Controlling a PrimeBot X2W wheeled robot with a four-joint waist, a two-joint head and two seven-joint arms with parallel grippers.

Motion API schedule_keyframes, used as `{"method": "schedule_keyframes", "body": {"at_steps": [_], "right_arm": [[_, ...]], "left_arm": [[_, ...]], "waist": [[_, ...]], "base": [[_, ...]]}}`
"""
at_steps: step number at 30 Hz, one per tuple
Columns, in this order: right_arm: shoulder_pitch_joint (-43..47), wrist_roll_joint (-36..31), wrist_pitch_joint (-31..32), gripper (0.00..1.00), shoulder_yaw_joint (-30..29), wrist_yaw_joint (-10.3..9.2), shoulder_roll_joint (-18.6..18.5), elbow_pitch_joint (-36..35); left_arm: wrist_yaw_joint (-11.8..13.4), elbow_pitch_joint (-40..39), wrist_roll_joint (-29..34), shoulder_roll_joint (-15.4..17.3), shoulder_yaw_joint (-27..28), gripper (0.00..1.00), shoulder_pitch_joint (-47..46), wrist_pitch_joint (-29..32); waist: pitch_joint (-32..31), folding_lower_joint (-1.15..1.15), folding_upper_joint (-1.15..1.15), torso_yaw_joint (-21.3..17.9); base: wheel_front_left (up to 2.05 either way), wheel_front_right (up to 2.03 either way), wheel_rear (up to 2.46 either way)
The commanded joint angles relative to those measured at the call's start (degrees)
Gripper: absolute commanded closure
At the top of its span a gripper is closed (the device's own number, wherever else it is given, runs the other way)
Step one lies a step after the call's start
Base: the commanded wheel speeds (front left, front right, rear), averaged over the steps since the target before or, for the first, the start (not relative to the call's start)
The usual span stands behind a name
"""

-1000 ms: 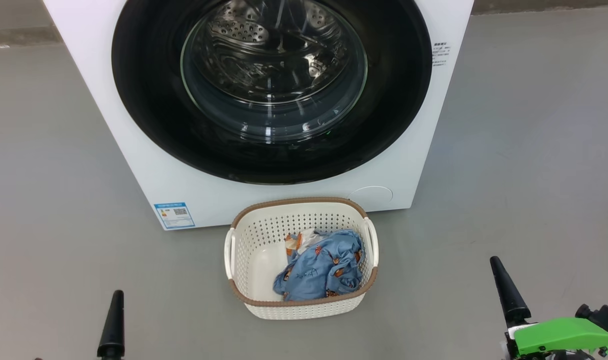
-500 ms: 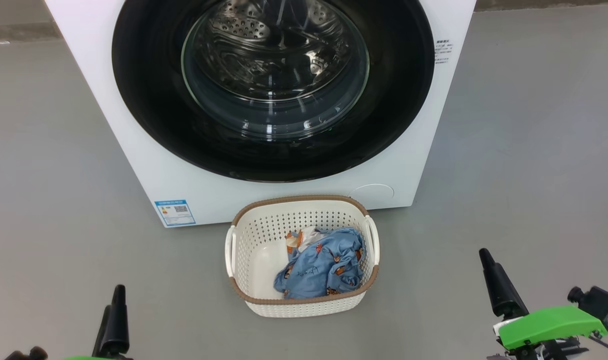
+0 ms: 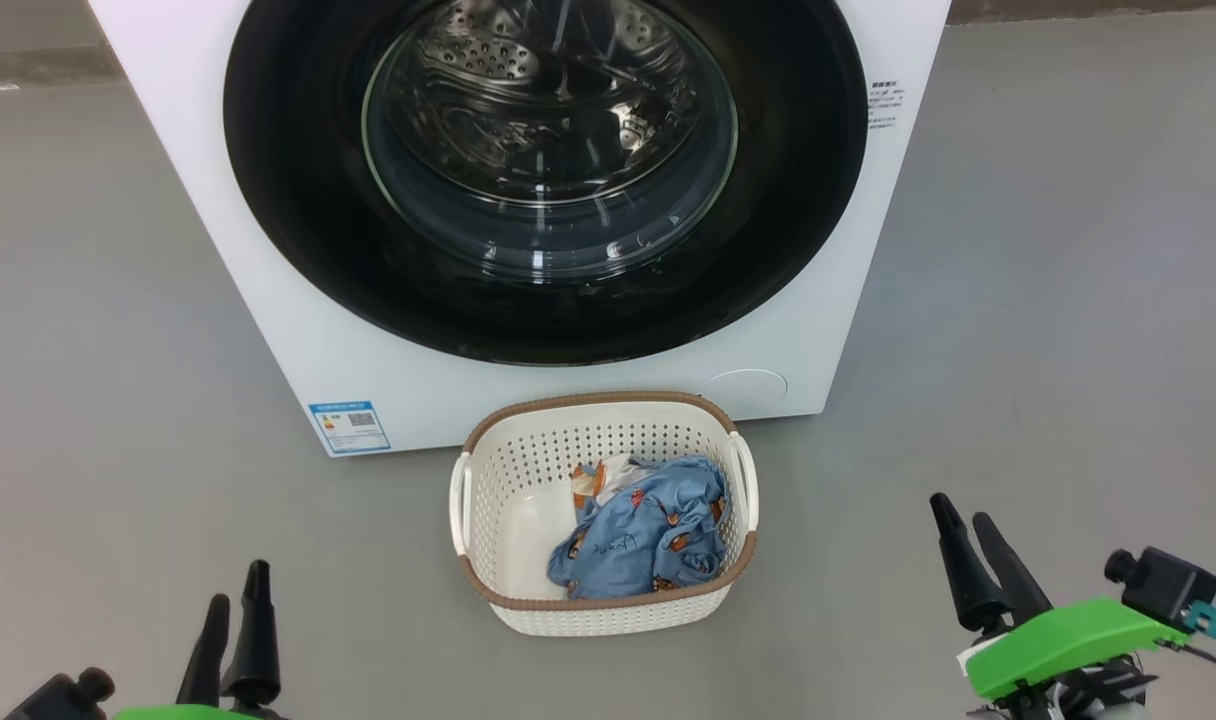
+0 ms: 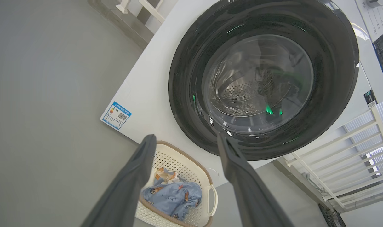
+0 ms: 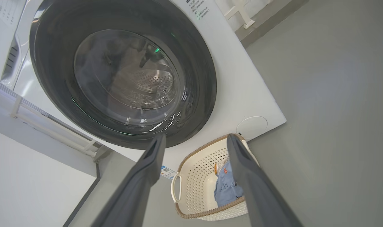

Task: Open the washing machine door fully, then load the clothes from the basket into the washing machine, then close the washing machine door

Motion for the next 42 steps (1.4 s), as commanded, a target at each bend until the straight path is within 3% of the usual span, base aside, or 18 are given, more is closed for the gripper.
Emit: {"method": "schedule_keyframes", "body": {"at_steps": [1,42], "right_arm": [[-3.0,-2.7,-0.9,0.0,1.2,-0.02,-1.0,-1.2],[-6.6,-32.4,-7.8,0.0,4.2,-0.05,-2.8,1.6]], "left_arm": [[-0.4,-1.6,2.7,1.5,0.9,0.0,-2.0,-0.8],[-0.5,-2.2,36.3,1.1,3.4,0.0,-0.3,-7.7]], "waist": [[0.0,-0.01,0.0,0.0],[-1.4,-0.01,0.0,-0.4]], "base": [[0.0,0.0,0.0],[0.0,0.0,0.0]]}}
